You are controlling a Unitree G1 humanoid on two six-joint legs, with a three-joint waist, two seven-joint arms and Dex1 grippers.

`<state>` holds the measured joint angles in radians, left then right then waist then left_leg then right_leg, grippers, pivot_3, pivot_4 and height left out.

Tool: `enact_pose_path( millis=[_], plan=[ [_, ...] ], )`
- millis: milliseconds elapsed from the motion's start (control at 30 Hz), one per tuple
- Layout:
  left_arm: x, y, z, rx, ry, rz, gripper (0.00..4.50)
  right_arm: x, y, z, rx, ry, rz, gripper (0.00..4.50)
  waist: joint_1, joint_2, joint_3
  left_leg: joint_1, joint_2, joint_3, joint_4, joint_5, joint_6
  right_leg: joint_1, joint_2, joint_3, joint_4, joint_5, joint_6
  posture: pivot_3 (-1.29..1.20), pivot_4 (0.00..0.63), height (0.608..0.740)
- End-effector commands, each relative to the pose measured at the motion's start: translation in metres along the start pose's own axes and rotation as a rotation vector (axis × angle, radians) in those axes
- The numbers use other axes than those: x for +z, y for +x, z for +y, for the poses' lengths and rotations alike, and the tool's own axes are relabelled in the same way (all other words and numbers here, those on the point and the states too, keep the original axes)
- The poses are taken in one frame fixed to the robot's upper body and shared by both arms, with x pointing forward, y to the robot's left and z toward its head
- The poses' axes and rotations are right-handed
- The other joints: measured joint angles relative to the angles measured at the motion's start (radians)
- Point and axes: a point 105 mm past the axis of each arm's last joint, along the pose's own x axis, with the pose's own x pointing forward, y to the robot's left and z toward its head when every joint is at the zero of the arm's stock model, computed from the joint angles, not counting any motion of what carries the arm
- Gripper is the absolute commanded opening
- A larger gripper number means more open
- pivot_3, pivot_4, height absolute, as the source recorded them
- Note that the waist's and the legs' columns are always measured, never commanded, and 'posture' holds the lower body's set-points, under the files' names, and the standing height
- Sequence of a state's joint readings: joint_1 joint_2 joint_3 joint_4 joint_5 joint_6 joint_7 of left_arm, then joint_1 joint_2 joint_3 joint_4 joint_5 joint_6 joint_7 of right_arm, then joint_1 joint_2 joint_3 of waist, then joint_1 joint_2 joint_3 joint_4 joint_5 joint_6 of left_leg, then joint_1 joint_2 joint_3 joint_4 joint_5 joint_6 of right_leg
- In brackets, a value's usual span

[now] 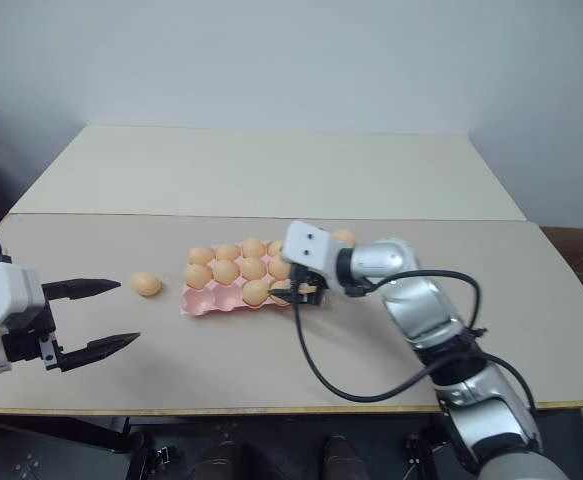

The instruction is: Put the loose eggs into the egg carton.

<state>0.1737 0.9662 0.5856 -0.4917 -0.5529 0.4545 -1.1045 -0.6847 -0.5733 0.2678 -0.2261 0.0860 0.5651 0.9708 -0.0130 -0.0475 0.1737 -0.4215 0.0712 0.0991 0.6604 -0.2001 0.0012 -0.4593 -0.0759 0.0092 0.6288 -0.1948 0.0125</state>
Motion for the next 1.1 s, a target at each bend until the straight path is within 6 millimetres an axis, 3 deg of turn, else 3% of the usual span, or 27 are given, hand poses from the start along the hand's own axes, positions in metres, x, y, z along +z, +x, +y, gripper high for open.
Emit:
enact_pose_path(
  millis=[33, 267, 400, 567, 800, 1100],
  plan=[
    [0.006, 0.002, 0.002, -0.004, 0.037, -0.024, 4.5, 0.005, -0.032, -0.012, -0.055, 0.018, -0.008, 4.45, 0.0, 0.0, 0.0, 0.0, 0.0, 0.0, 0.0, 0.0, 0.0, 0.0, 0.0, 0.0, 0.0, -0.001, 0.001, 0.0, 0.15, 0.74],
    [0.023, 0.009, 0.002, -0.087, 0.053, -0.125, 4.5, -0.016, -0.102, 0.006, -0.049, 0.086, 0.122, 4.45, 0.007, 0.0, 0.0, -0.001, -0.001, -0.001, 0.0, 0.0, 0.0, 0.0, 0.0, 0.0, -0.002, -0.002, 0.003, 0.0, 0.15, 0.74],
    [0.022, 0.011, 0.005, -0.098, 0.057, -0.12, 4.5, -0.022, -0.124, 0.012, -0.078, 0.116, 0.183, 4.45, -0.002, 0.0, 0.0, 0.001, 0.0, -0.001, 0.0, 0.0, 0.0, 0.001, 0.0, 0.001, -0.002, -0.002, 0.003, 0.0, 0.15, 0.74],
    [0.02, 0.014, 0.008, -0.107, 0.058, -0.116, 4.5, -0.028, -0.135, 0.018, -0.098, 0.135, 0.229, 4.45, 0.0, 0.0, 0.0, 0.002, 0.0, -0.001, 0.0, 0.0, 0.0, 0.001, 0.0, 0.001, -0.001, -0.002, 0.003, 0.0, 0.15, 0.74],
    [0.02, 0.018, 0.01, -0.113, 0.067, -0.103, 4.5, -0.029, -0.121, 0.006, -0.147, 0.114, 0.198, 4.45, -0.003, 0.0, 0.0, 0.001, -0.001, -0.001, 0.0, 0.0, 0.0, 0.001, 0.0, 0.001, -0.002, -0.002, 0.003, 0.0, 0.15, 0.74],
    [0.019, 0.019, 0.008, -0.1, 0.069, -0.099, 4.5, -0.032, -0.055, -0.065, -0.276, 0.083, 0.159, 4.45, -0.011, 0.0, 0.0, 0.0, -0.001, -0.001, 0.0, 0.0, 0.0, 0.0, 0.001, 0.002, -0.001, -0.001, 0.002, 0.0, 0.15, 0.74]
  ],
)
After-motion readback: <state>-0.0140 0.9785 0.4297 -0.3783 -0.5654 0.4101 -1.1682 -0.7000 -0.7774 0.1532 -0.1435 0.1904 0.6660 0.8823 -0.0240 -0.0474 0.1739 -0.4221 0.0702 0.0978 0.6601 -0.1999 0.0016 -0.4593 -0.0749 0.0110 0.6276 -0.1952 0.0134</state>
